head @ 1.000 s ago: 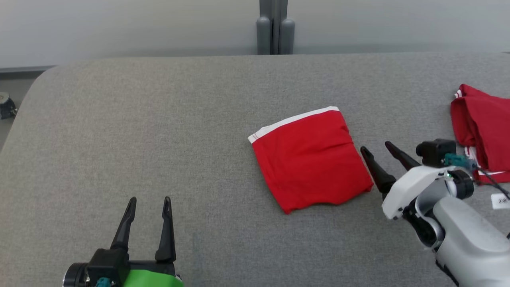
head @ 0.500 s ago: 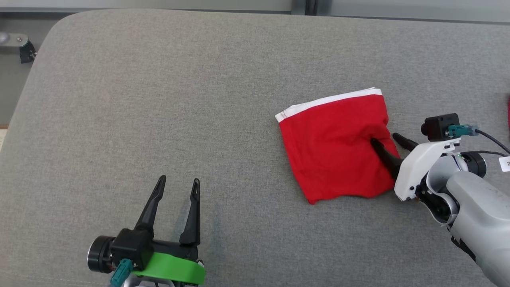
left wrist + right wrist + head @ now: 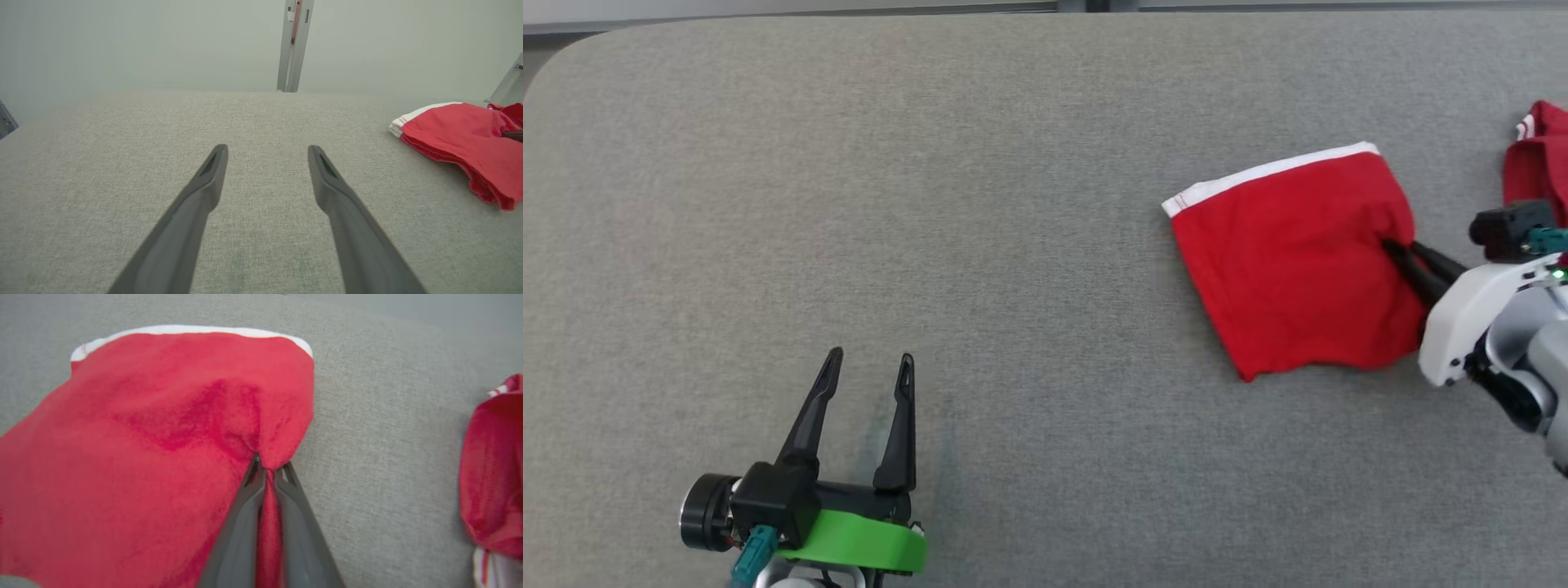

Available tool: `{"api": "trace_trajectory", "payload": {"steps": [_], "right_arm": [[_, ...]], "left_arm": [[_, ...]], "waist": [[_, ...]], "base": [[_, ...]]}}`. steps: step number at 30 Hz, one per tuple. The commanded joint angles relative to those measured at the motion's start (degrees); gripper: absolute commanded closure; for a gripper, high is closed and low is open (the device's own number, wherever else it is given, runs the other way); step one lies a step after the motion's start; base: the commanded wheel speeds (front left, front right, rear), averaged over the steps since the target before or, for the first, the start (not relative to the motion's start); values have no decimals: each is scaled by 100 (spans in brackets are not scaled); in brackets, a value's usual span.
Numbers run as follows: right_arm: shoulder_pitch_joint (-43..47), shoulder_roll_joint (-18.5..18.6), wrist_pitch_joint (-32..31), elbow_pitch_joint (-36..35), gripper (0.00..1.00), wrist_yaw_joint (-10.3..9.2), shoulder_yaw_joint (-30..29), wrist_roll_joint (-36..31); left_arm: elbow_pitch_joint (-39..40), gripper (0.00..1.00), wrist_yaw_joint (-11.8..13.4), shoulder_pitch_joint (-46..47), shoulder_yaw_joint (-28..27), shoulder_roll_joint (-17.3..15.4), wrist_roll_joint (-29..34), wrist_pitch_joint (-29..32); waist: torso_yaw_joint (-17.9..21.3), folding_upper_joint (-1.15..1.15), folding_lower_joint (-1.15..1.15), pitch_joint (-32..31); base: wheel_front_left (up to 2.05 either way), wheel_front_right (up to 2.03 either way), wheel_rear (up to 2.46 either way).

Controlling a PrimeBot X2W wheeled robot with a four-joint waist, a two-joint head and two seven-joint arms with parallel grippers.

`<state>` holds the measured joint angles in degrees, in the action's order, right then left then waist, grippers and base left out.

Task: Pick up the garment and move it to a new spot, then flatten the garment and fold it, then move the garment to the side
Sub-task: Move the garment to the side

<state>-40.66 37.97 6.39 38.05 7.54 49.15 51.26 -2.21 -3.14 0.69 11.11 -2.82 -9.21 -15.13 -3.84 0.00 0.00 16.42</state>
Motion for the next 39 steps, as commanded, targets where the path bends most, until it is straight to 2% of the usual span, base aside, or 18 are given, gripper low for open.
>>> {"api": "trace_trajectory", "payload": {"steps": [1, 9, 14, 26, 33, 34, 35, 36, 38, 39], "right_arm": [[-130, 110, 69, -52, 100, -12, -47, -38], [-526, 858, 176, -217, 100, -12, -436, -180], [-804, 1190, 58, -297, 100, -12, -679, -585], [-595, 1560, -136, -160, 100, -13, -1684, -1116], [-352, 1455, 14, 188, 100, -12, -2427, -1442], [-344, 1412, 88, 283, 69, -13, -2554, -1564], [-322, 1353, 115, 383, 53, -13, -2634, -1625], [-329, 1326, 186, 539, 0, -13, -2766, -1799], [-500, 1318, 462, 884, 0, -13, -3139, -2248], [-558, 1192, 570, 1047, 0, -12, -3326, -2481]], "left_arm": [[23, 0, -53, 126, -54, -16, 77, 2], [94, 0, -197, 279, -256, -16, 279, 1], [90, 0, -297, 300, -373, -23, 434, 1], [137, 0, -403, 366, -468, -66, 554, 1], [171, 0, -428, 408, -521, -128, 567, 1], [173, 0, -421, 409, -524, -139, 571, 1], [170, 0, -423, 416, -517, -145, 575, 1], [168, 0, -427, 430, -507, -152, 580, 1], [173, 0, -431, 471, -488, -161, 584, 1], [175, 0, -433, 484, -481, -162, 576, 1]], "waist": [[455, 0, 0, 118], [903, 0, 0, 508], [1065, 0, 0, 682], [997, 0, 0, 858], [904, 0, 0, 987], [893, 0, 0, 1006], [879, 0, 0, 1019], [862, 0, 0, 1034], [830, 0, 0, 1055], [814, 0, 0, 1052]], "base": [[0, 0, 0], [0, 0, 0], [0, 0, 0], [0, 0, 0], [0, 0, 0], [0, 0, 0], [0, 0, 0], [0, 0, 0], [0, 0, 0], [0, 0, 0]]}}
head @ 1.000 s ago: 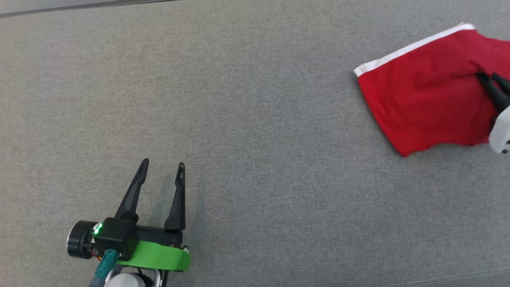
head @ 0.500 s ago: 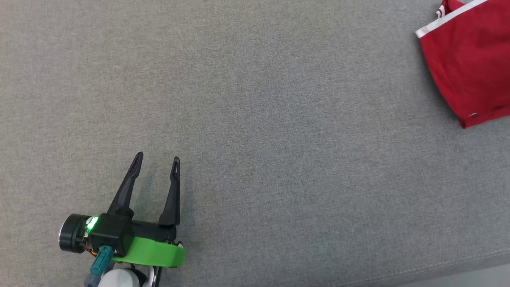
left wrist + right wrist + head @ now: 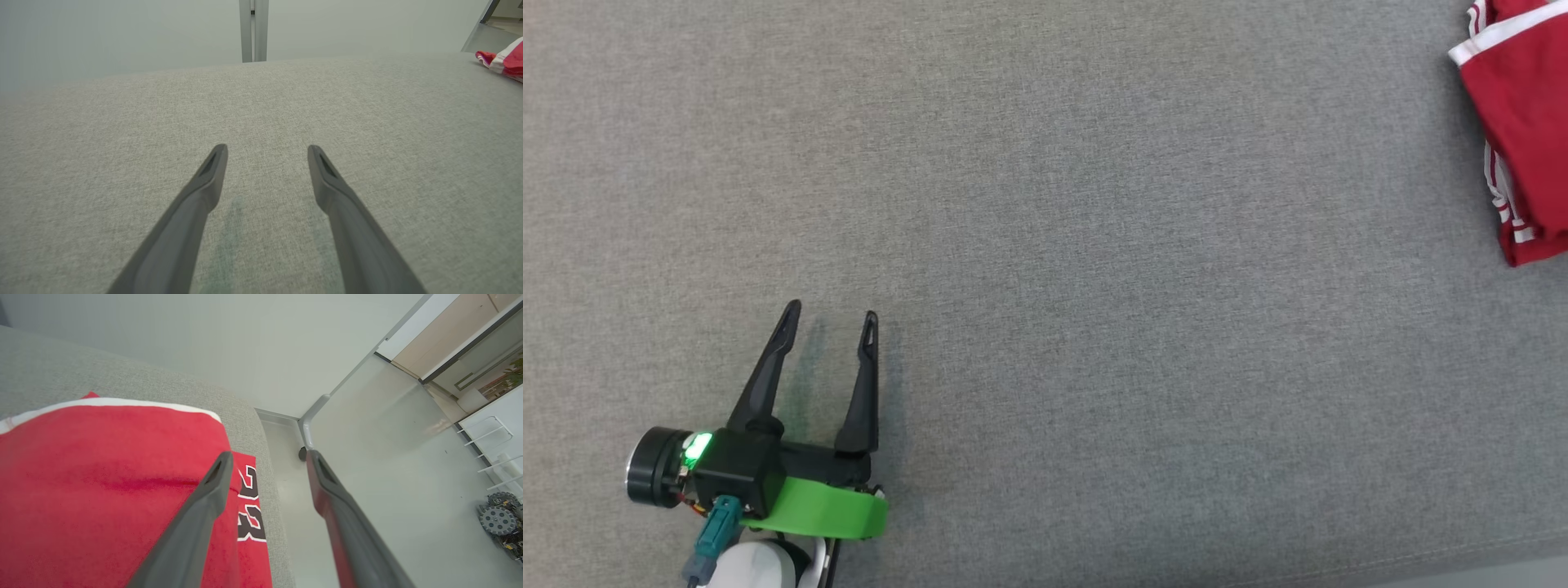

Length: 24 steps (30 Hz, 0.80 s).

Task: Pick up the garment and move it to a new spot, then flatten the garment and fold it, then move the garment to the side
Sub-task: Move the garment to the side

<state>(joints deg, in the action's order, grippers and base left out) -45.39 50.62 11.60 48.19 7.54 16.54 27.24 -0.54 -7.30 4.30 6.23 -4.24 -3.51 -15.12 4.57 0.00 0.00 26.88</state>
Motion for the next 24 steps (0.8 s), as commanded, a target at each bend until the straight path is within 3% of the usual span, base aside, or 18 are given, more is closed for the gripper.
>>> {"api": "trace_trajectory", "payload": {"steps": [1, 5, 10, 12, 16, 24], "right_arm": [[-126, -127, 131, 168, 0, -12, -228, -350], [-204, -461, 331, 371, 0, -12, -1061, -1340], [504, -1567, 357, -749, 0, -13, -1828, -1818], [970, -2060, 357, -1407, 0, -12, -1760, -1735], [1699, -2542, 356, -2300, 0, -12, -1483, -1525], [2861, -3354, 357, -3026, 0, -12, -817, -1113]], "left_arm": [[9, 0, -18, 114, 5, -22, 4, 0], [-42, 0, -16, 70, 10, -4, -9, 0], [-85, 0, 28, -85, -91, 65, -101, 0], [-115, 0, 105, -169, -157, 84, -126, 0], [-196, 0, 318, -329, -259, 115, -177, 0], [-137, 0, 671, -775, -246, 129, -569, 0]], "waist": [[-35, 0, 0, 2], [-79, 0, 0, -114], [-125, 0, 0, -588], [-125, 0, 0, -827], [-119, 0, 0, -1317], [-215, 0, 0, -2268]], "base": [[0, 0, 0], [0, 0, 0], [0, 0, 0], [0, 0, 0], [0, 0, 0], [0, 0, 0]]}}
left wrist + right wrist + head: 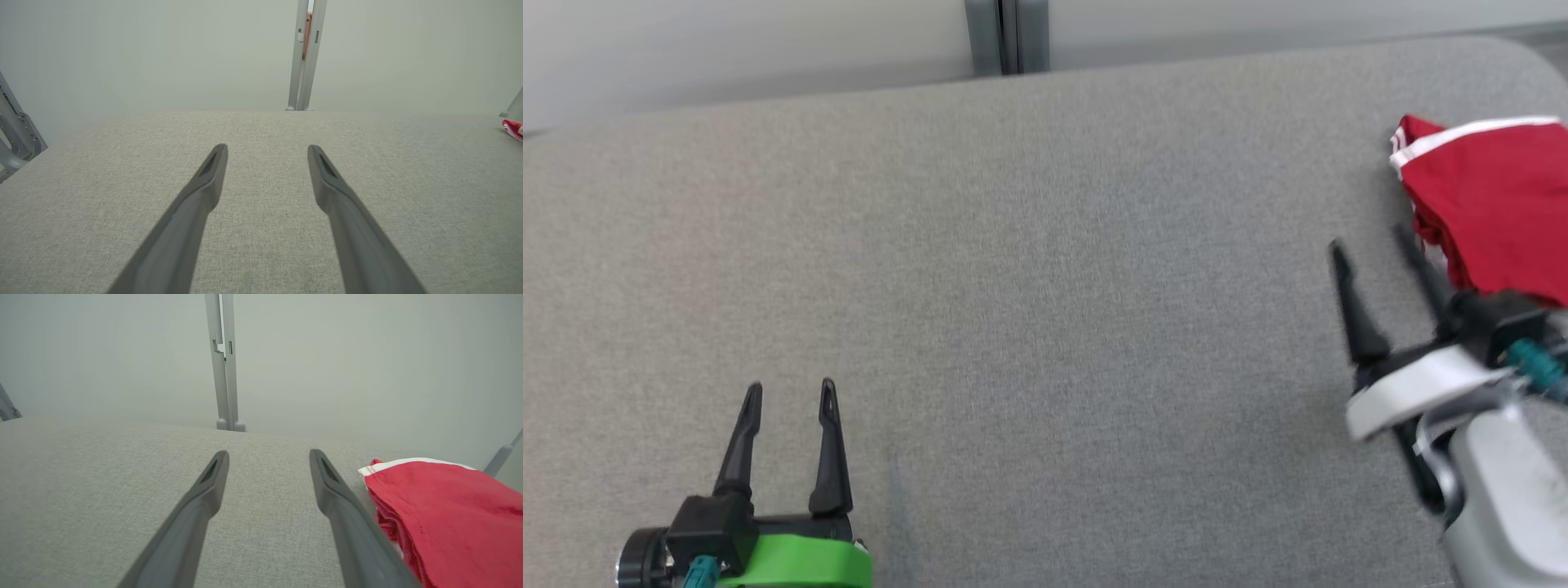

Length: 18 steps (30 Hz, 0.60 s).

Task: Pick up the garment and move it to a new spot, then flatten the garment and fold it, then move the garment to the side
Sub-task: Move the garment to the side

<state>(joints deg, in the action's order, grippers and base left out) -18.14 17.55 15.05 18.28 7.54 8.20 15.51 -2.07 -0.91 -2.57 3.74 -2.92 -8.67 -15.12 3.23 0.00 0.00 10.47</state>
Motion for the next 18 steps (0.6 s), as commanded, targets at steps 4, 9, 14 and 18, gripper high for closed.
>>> {"api": "trace_trajectory", "payload": {"steps": [4, 9, 14, 18], "right_arm": [[737, -546, 13, -385, 0, -12, 42, 200], [1395, -927, 12, -781, 0, -12, 31, 60], [1937, -1060, 13, -1029, 0, -12, 62, 112], [2207, -1103, 13, -1142, 0, -12, -13, 128]], "left_arm": [[202, 0, -90, -346, 67, -3, -318, 0], [431, 0, -91, -598, -6, -3, -323, 0], [474, 0, 19, -843, -30, -3, -370, 0], [364, 0, 143, -1040, 53, -3, -389, 0]], "waist": [[-128, 0, 0, -963], [-114, 0, 0, -1200], [-99, 0, 0, -1421], [-112, 0, 0, -1596]], "base": [[0, 0, 0], [0, 0, 0], [0, 0, 0], [0, 0, 0]]}}
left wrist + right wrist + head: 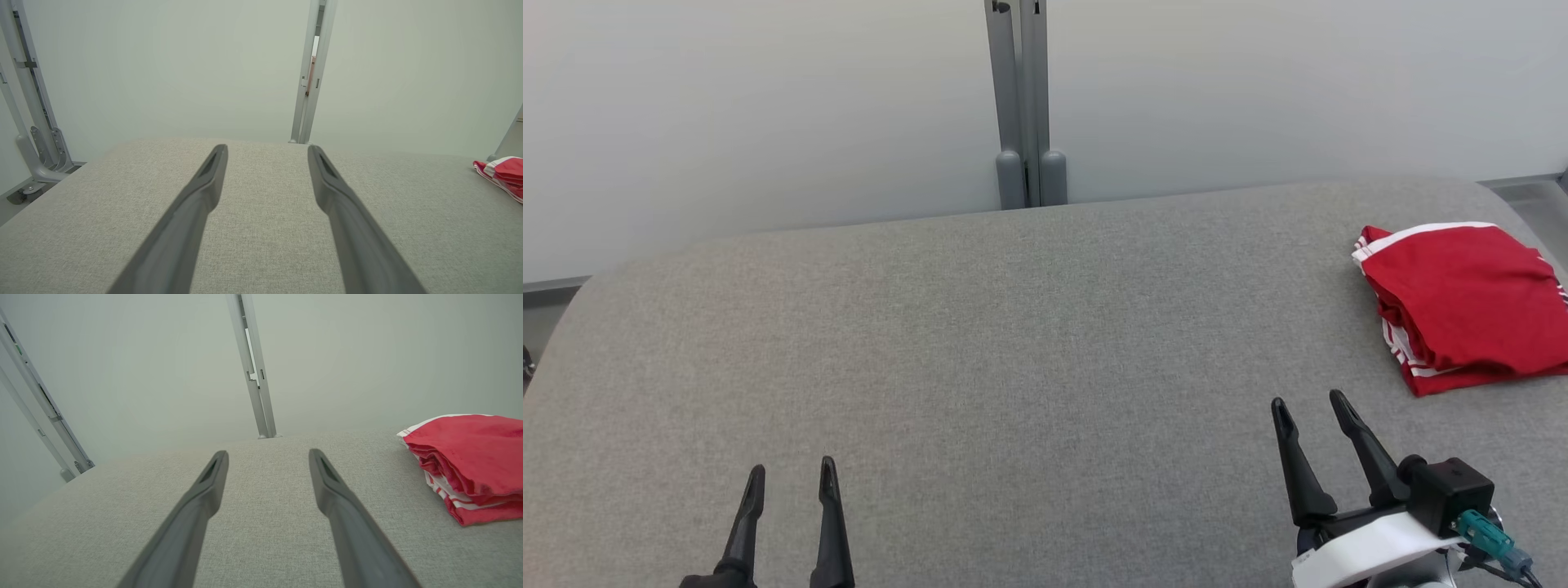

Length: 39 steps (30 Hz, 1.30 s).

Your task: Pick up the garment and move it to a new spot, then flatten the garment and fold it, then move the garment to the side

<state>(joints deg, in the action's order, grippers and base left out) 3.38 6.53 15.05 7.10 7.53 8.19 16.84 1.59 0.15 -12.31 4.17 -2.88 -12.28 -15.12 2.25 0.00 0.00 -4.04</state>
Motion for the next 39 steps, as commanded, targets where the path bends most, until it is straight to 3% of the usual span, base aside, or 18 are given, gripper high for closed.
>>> {"api": "trace_trajectory", "payload": {"steps": [1, 9, 23, 24, 28, 39], "right_arm": [[123, -7, 13, -38, 0, -10, -27, -26], [230, 16, 13, -7, 0, -10, -18, -74], [219, 48, 13, 50, 0, -10, 57, -27], [179, 27, 0, 33, 100, -1, 54, -31], [269, -11, -11, 221, 100, 0, 62, -15], [83, -25, -287, 278, 100, -1, -114, 1155]], "left_arm": [[-43, 0, 66, -109, 37, -6, -44, 0], [-326, 0, 183, -199, 192, -6, 63, 1], [-467, 0, 63, -162, 240, -6, 20, 0], [-455, 100, 60, -142, 244, 1, -8, 0], [-662, 100, 60, -150, 274, 4, -31, 2], [-774, 100, -55, 143, 152, -57, -1285, 258]], "waist": [[-17, 0, 0, -171], [-63, 0, 0, -242], [-102, 0, 0, -227], [-101, 0, 0, -228], [-103, 0, 0, -226], [-114, 0, 0, -169]], "base": [[0, 0, 0], [0, 0, 0], [0, 0, 0], [0, 0, 0], [0, 0, 0], [0, 0, 0]]}}
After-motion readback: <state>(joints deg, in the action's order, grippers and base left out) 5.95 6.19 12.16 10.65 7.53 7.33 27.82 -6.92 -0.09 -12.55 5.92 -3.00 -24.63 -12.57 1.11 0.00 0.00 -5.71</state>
